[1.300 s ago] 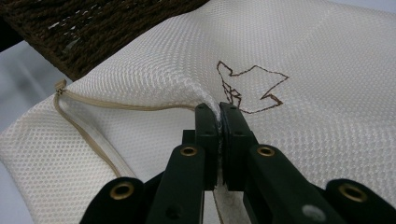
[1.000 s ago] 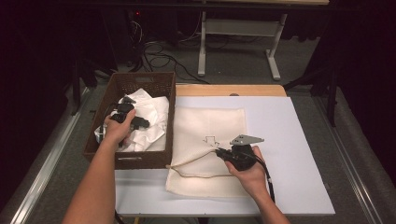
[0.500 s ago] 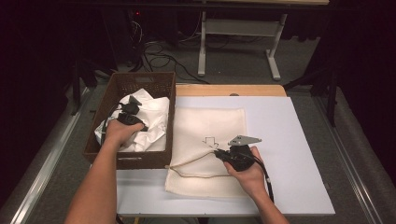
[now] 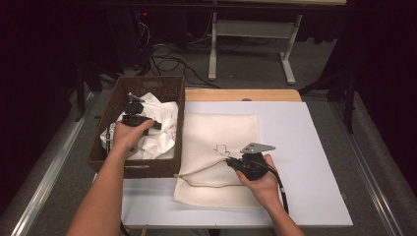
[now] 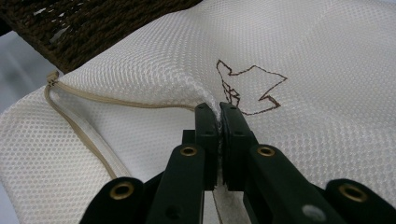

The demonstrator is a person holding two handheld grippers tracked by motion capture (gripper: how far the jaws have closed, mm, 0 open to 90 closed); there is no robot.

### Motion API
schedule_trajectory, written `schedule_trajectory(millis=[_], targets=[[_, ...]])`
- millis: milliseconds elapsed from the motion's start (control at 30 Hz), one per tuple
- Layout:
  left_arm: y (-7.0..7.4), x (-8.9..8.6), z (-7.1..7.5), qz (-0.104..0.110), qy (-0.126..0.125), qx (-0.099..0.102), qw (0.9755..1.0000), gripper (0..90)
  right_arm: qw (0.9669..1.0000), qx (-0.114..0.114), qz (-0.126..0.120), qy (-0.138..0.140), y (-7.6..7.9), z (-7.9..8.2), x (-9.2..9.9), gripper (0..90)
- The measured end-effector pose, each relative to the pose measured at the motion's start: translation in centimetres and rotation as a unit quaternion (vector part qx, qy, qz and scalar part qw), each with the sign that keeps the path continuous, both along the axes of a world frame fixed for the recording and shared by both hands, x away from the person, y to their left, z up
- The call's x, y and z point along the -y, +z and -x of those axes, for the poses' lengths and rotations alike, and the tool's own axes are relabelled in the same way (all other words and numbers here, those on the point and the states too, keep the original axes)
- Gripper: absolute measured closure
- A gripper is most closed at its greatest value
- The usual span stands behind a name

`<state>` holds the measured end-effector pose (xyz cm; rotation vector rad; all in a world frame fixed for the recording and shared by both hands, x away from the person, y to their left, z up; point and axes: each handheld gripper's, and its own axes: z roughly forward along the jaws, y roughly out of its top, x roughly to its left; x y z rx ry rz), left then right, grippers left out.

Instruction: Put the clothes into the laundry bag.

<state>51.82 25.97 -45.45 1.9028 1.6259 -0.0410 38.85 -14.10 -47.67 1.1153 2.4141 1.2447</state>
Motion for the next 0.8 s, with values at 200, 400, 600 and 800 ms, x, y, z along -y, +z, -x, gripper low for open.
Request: schedule_trajectory(millis=[200, 400, 600, 800], targets=[[-1.6, 2.2, -0.1, -0.065, -0.078, -0.052, 0.9935, 0.5, 1.0000, -0.003, 0.001, 0.001, -0.1, 0.0, 0.0, 87.8], [-3.9, 5.3, 0.2, -0.269, -0.149, -0.072, 0.9489, 0.1, 1.0000, -0.001, 0.002, 0.002, 0.0, 0.2, -0.1, 87.8], [-3.5, 4.5, 0.1, -0.245, -0.147, -0.067, 0.9559, 12.9, 1.0000, -0.002, 0.003, 0.002, -0.1, 0.2, -0.1, 87.7], [-1.9, 2.3, 0.1, -0.174, -0.104, -0.062, 0.9773, 64.3, 1.0000, -0.001, 0.003, 0.001, 0.0, 0.2, -0.2, 87.8]])
